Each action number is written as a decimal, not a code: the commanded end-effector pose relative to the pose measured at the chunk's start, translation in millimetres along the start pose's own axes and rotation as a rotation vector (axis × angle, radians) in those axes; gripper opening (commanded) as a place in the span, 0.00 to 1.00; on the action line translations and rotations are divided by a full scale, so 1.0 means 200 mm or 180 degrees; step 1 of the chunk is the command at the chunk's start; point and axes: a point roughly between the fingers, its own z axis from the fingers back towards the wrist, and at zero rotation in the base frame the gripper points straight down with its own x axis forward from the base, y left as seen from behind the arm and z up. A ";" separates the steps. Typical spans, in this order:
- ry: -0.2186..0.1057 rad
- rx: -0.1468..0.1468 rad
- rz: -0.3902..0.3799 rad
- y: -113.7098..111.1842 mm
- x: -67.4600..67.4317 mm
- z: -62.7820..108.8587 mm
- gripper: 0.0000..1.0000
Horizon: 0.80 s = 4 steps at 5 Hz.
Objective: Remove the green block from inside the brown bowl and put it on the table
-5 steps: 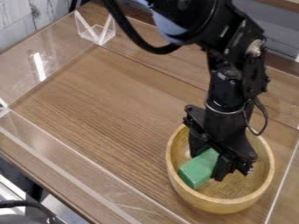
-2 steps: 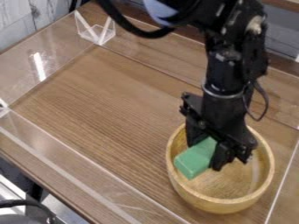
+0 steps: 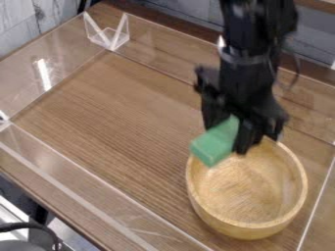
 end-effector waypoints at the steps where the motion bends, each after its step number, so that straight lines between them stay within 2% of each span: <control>1: -0.0296 0.0076 0.0310 0.10 0.03 0.21 0.00; 2: -0.0355 0.0109 0.0403 0.18 -0.02 0.25 0.00; 4: -0.0410 0.0129 0.0530 0.30 -0.14 0.23 0.00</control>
